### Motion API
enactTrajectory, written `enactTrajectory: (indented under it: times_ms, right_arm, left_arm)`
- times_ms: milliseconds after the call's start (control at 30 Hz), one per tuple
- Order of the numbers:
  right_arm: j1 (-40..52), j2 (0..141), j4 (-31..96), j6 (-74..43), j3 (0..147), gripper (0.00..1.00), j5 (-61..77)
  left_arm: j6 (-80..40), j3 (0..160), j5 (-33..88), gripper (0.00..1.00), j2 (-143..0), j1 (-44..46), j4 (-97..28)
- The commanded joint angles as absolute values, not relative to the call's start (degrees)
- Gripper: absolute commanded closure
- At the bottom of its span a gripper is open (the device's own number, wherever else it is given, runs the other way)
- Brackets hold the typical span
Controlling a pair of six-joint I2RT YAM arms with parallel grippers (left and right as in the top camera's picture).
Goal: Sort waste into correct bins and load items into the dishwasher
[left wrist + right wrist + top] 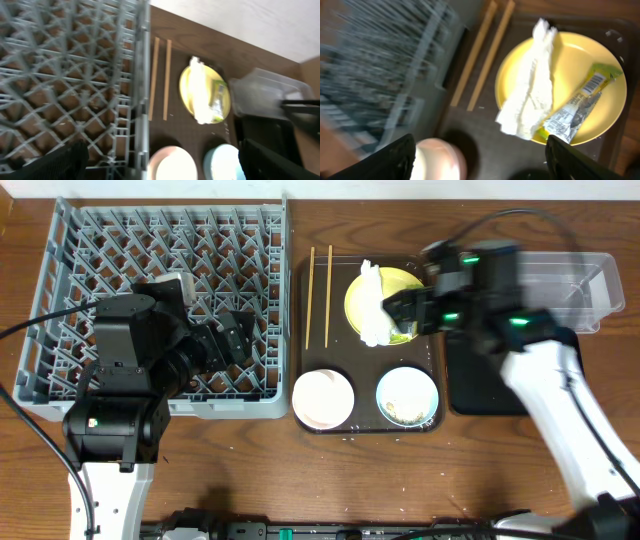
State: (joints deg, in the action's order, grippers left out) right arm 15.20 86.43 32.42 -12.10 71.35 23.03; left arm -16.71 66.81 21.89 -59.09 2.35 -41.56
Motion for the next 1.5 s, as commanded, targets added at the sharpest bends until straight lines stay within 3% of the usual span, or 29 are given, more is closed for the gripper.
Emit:
enactTrajectory:
  times_ms: [0, 33, 67, 100, 133, 267, 300, 333, 400, 467, 500, 533, 600, 900, 1067, 1233, 1400, 1467]
  right_arm:
    - [21.8, 93.7, 29.3, -13.5, 72.4, 0.29, -2.0]
    - [22.7, 96.0, 27.5, -13.7, 72.4, 0.33, -3.8]
    - [24.0, 100.9, 23.1, -13.7, 72.4, 0.46, -4.2]
    - [24.5, 103.2, 20.9, -13.7, 72.4, 0.53, -3.8]
    - [24.8, 105.2, 18.9, -13.7, 72.4, 0.54, -3.8]
    - [24.9, 111.6, 11.2, -15.7, 72.4, 0.48, -4.1]
    - [24.8, 114.1, 8.3, -17.7, 72.4, 0.33, -4.1]
    - [24.8, 115.6, 7.1, -18.7, 72.4, 0.26, -4.1]
    - [25.0, 118.2, 5.5, -19.3, 72.4, 0.30, -4.0]
    - [25.2, 119.3, 5.1, -19.8, 72.4, 0.58, -4.0]
    - [25.2, 119.4, 5.2, -19.7, 72.4, 0.80, -3.0]
    - [25.1, 119.2, 5.3, -19.7, 72.4, 0.91, -2.4]
    - [25.1, 117.9, 5.6, -19.7, 72.4, 0.99, -2.1]
    - [21.4, 97.2, 11.2, -19.8, 72.4, 0.99, -1.5]
    - [14.2, 87.8, 19.9, -31.7, 72.4, 0.99, -7.8]
    - [3.7, 89.4, 26.2, -44.1, 72.1, 0.99, -9.8]
    - [-2.3, 97.4, 22.5, -46.9, 72.1, 0.99, -10.2]
    - [-3.0, 99.6, 19.8, -46.6, 72.1, 0.83, -10.5]
  left_arm:
    - [-16.6, 67.9, 29.3, 0.04, -58.9, 2.3, -41.6]
    - [-16.6, 67.9, 30.2, 0.04, -58.9, 2.3, -41.6]
    - [-16.6, 67.9, 32.8, 0.03, -58.9, 2.3, -42.2]
    - [-16.6, 67.9, 34.0, 0.04, -58.9, 2.3, -42.4]
    - [-16.6, 67.9, 34.9, 0.04, -58.9, 2.3, -42.7]
    - [-16.6, 67.9, 36.4, 0.04, -58.9, 2.3, -45.0]
    - [-16.6, 67.9, 36.9, 0.04, -58.9, 2.3, -46.0]
    - [-16.6, 67.9, 36.9, 0.04, -58.9, 2.3, -46.3]
    - [-16.6, 67.9, 36.9, 0.04, -58.9, 2.3, -47.2]
    - [-16.6, 67.9, 36.9, 0.04, -58.9, 2.3, -47.5]
    - [-16.6, 67.9, 36.9, 0.04, -58.9, 2.3, -47.6]
    - [-16.6, 67.9, 36.9, 0.04, -58.9, 2.3, -47.6]
    - [-16.6, 67.9, 36.9, 0.04, -58.9, 2.3, -47.5]
    - [-16.6, 67.9, 36.9, 0.04, -58.9, 2.3, -47.5]
    - [-16.6, 67.9, 36.9, 0.03, -58.9, 2.3, -47.5]
    - [-16.6, 67.9, 36.9, 0.04, -58.9, 2.3, -47.5]
    - [-16.6, 67.9, 36.9, 0.03, -58.9, 2.3, -47.5]
    - [-16.6, 67.9, 36.9, 0.04, -58.9, 2.3, -47.5]
